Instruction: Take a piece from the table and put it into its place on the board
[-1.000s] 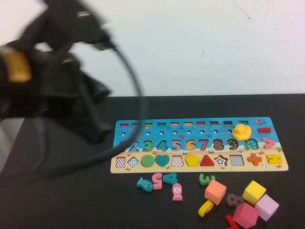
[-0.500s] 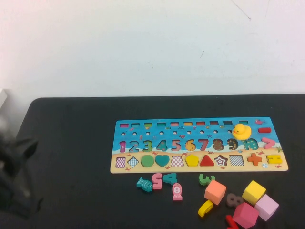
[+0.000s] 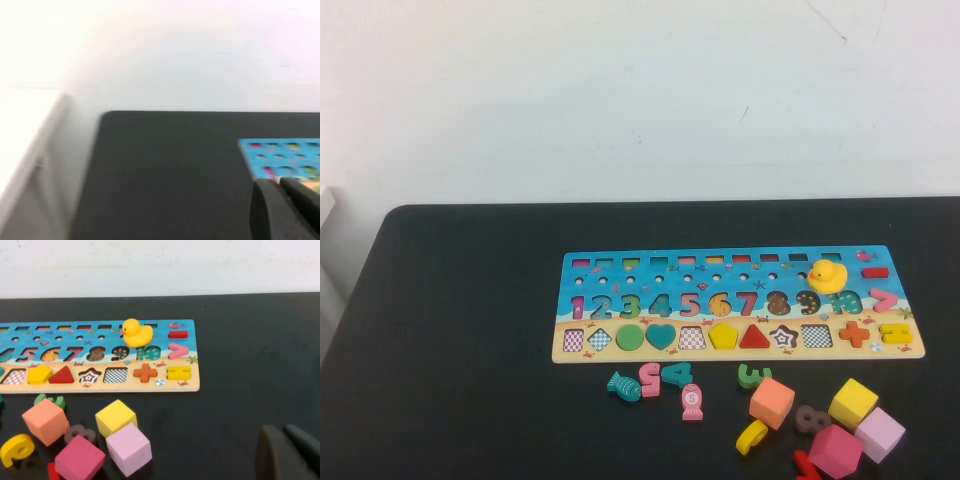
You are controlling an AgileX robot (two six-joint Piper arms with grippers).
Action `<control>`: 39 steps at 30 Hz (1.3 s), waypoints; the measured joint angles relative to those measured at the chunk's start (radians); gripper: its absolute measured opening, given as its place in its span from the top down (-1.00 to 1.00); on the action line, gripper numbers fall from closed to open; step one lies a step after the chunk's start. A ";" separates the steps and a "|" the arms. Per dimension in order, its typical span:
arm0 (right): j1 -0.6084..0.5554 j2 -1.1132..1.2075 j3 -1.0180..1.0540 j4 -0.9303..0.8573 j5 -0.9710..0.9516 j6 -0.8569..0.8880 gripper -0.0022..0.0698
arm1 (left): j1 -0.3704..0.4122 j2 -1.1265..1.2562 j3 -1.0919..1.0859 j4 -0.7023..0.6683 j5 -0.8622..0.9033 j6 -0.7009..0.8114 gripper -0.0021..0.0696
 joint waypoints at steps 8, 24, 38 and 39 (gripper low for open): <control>0.000 0.000 0.000 0.000 0.000 0.000 0.89 | 0.099 -0.177 0.146 -0.008 -0.032 0.080 0.95; 0.000 0.000 0.000 0.000 0.000 0.000 0.89 | 0.105 -0.188 0.146 -0.359 0.157 0.482 0.95; 0.000 0.000 0.000 0.000 0.000 0.000 0.89 | 0.105 -0.188 0.145 -0.399 0.163 0.528 0.95; 0.000 0.000 0.000 0.000 0.000 0.000 0.89 | 0.105 -0.188 0.145 -0.396 0.163 0.528 0.95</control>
